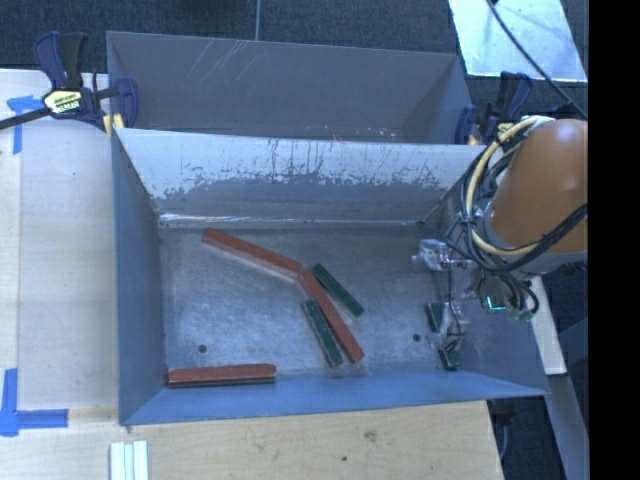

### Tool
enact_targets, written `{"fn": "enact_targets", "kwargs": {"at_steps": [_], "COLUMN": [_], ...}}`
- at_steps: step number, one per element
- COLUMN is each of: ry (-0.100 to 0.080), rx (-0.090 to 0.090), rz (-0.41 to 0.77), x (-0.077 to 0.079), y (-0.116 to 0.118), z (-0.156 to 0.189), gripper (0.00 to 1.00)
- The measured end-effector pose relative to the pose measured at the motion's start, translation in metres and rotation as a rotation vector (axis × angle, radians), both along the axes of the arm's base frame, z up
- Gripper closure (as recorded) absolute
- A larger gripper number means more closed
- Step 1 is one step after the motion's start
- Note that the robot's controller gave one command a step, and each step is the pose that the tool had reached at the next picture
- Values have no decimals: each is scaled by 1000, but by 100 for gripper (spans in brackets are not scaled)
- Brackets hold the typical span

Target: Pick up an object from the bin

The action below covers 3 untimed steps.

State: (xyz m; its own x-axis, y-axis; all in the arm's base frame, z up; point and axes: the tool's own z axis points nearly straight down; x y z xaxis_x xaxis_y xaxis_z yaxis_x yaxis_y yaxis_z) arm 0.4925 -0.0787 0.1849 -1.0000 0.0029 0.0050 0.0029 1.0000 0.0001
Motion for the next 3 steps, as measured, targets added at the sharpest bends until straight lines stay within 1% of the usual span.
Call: {"fn": "enact_targets", "kwargs": {"at_steps": [1, 2, 3], "ry": [-5, -9, -12], "rx": [4, 0, 1], "rz": [172, 180, 48], "x": [0, 66, 124], "y": [173, 158, 146], "z": [-27, -108, -114], "gripper": [0, 0, 0]}}
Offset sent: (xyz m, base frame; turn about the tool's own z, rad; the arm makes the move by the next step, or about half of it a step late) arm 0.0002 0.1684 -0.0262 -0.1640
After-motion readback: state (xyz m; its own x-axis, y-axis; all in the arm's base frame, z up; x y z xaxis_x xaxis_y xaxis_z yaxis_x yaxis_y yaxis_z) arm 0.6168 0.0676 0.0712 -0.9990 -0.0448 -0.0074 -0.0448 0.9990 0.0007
